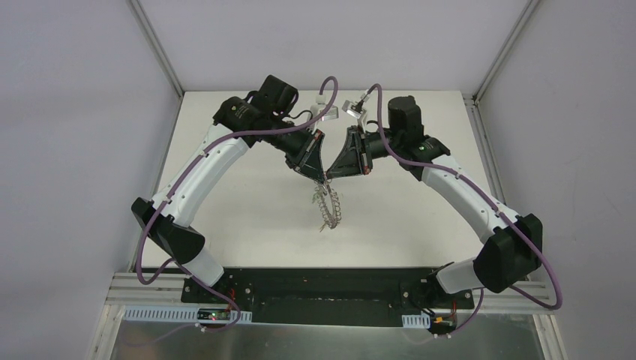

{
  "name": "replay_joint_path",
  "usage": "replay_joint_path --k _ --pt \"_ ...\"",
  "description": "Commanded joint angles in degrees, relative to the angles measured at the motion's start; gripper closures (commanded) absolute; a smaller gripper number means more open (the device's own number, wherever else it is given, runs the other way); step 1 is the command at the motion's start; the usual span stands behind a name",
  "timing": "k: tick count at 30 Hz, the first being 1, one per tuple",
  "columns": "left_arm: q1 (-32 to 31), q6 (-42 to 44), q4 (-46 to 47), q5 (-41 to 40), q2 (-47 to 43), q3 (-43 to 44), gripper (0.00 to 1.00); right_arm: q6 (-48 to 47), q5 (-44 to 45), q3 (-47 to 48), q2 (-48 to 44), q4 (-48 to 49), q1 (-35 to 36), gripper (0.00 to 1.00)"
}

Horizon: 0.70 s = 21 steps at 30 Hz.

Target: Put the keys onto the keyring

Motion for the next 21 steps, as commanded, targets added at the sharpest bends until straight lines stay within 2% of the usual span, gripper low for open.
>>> replay_joint_path --k 1,7,10,14,18,21 --pt "-0.51 0.07 1.06 1.69 -1.14 0.52 1.00 3.14 -2.62 -0.48 0.10 4.68 0.37 1.00" --pt "0.13 0.33 1.59 2.73 -1.68 0.49 1.00 3.97 -2.40 0.50 0.34 6.37 -0.40 1.00" --pt "1.03 1.38 3.07 4.29 -2.95 -0.17 0.86 7.72 -2.57 0.70 0.28 9.78 -1.40 1.00" --pt "2.26 1.62 11.81 3.80 -7.92 -6.39 0.72 16.42 -2.71 -0.53 0.63 18.62 -2.08 1.00" --pt "2.69 3.30 20.65 1.41 -12.94 -12.89 0.66 22.79 -2.15 -2.20 1.33 25.72 -2.59 1.00" --pt "2.61 6.27 24.04 -1.62 -15.56 -16.18 0.62 24.24 -1.81 -2.46 1.80 26.98 -2.85 1.00"
